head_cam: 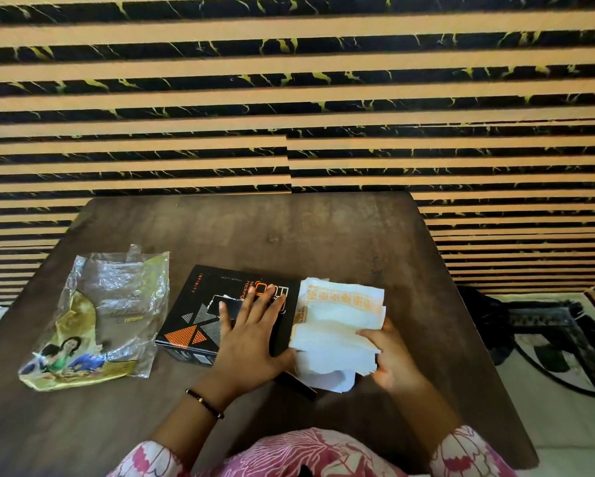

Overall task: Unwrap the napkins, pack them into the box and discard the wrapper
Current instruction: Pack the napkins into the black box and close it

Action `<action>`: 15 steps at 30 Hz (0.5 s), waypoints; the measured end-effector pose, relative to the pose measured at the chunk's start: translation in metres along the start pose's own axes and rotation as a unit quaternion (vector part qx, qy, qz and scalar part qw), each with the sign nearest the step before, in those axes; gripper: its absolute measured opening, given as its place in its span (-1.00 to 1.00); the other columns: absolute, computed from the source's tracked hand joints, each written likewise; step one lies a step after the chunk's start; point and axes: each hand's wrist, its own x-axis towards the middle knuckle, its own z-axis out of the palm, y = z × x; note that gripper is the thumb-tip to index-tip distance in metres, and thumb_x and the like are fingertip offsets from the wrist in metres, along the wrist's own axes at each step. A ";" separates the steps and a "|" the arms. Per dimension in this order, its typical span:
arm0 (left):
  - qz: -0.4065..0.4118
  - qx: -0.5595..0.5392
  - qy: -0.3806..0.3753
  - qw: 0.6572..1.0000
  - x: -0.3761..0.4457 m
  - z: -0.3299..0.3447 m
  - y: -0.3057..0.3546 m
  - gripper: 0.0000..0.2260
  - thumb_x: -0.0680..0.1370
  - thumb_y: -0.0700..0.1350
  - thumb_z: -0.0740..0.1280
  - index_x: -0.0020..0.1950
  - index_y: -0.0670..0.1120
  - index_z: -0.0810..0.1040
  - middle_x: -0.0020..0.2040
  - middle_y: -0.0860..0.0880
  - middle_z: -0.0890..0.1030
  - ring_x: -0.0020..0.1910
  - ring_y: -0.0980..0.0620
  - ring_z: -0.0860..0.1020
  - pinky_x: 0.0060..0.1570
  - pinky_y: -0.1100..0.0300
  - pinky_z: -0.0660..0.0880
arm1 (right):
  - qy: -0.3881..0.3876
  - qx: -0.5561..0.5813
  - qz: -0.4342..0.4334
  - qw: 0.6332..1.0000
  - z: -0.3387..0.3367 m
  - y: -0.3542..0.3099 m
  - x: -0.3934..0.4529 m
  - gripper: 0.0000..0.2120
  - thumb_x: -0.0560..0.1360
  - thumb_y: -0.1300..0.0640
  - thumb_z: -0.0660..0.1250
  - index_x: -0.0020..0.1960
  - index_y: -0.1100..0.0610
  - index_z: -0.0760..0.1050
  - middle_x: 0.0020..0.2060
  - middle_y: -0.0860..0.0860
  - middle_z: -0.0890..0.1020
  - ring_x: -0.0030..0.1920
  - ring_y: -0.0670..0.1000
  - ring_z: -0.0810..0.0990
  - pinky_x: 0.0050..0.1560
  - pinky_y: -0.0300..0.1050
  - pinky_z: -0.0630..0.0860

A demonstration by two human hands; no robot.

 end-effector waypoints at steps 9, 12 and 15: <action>0.008 -0.060 0.001 0.998 -0.003 -0.003 -0.001 -0.24 0.34 0.38 -0.09 0.50 0.12 0.00 0.53 0.14 -0.14 0.48 0.06 -0.31 0.33 -0.22 -0.43 | -0.031 -0.025 0.002 0.999 -0.012 0.013 -0.004 -0.49 0.41 0.55 0.13 0.18 0.06 0.40 0.06 0.09 0.63 0.03 0.10 0.63 -0.11 0.05 0.61; -0.023 -0.047 0.014 0.999 -0.002 -0.002 0.004 -0.26 0.35 0.38 -0.15 0.50 0.13 0.00 0.54 0.13 -0.10 0.48 0.08 -0.29 0.35 -0.23 -0.40 | -0.075 -0.009 0.006 0.997 -0.009 0.009 -0.006 -0.43 0.31 0.56 0.17 0.19 0.08 0.39 0.00 0.07 0.66 -0.03 0.06 0.66 -0.20 -0.06 0.61; -0.035 0.034 -0.003 0.999 -0.001 0.002 0.008 -0.23 0.33 0.33 -0.04 0.49 0.13 -0.12 0.55 0.10 -0.15 0.50 -0.01 -0.28 0.38 -0.31 -0.27 | -0.080 0.011 0.011 0.997 -0.007 0.008 -0.007 -0.51 0.36 0.45 0.24 0.21 0.07 0.41 0.05 0.09 0.64 0.05 0.12 0.63 -0.08 0.04 0.59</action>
